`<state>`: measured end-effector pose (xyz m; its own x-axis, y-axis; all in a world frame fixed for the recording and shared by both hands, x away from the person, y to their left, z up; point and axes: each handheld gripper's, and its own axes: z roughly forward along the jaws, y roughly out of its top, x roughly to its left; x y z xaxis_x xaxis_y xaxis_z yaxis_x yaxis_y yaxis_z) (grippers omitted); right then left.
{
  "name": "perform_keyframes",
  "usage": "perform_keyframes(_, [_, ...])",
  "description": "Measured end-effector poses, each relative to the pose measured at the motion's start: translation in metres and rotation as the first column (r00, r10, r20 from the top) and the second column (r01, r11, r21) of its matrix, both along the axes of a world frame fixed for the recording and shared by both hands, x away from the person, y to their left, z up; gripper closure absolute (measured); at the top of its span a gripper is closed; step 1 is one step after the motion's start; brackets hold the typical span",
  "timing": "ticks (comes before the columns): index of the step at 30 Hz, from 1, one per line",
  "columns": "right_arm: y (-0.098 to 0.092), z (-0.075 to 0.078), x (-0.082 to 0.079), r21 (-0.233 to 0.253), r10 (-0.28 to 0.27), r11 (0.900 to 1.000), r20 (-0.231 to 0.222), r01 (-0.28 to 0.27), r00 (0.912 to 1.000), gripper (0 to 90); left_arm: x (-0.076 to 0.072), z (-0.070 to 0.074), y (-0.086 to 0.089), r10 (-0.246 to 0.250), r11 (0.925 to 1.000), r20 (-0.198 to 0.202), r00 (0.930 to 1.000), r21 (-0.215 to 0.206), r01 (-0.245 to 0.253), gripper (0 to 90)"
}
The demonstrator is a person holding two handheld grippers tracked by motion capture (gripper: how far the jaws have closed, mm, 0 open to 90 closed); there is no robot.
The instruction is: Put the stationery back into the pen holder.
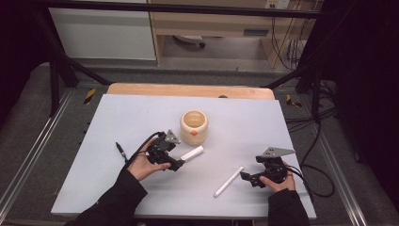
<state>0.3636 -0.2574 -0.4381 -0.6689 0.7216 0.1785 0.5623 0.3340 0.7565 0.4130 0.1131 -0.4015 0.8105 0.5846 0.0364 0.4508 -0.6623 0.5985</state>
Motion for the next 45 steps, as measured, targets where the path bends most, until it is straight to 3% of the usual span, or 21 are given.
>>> perform_keyframes(10, [0.0,0.0,0.0,0.001,0.004,1.0,0.002,-0.004,1.0,0.9,0.016,-0.006,-0.025,-0.032,0.999,-0.063,0.9975,0.028,0.034,36.3])
perform_keyframes(20, [0.0,0.0,0.0,0.002,0.004,1.0,-0.002,-0.004,1.0,0.9,0.029,-0.012,-0.043,-0.068,0.9939,-0.085,0.9941,0.081,0.075,48.9])
perform_keyframes(32, [0.0,0.0,0.0,0.003,0.008,1.0,-0.006,-0.008,0.9999,0.9,0.037,-0.02,-0.049,-0.087,0.9868,-0.116,0.9894,0.126,0.102,63.1])
perform_keyframes(45, [0.0,0.0,0.0,0.003,0.011,1.0,-0.009,-0.011,0.9999,0.9,0.041,-0.021,-0.058,-0.104,0.975,-0.12,0.9872,0.183,0.125,68.0])
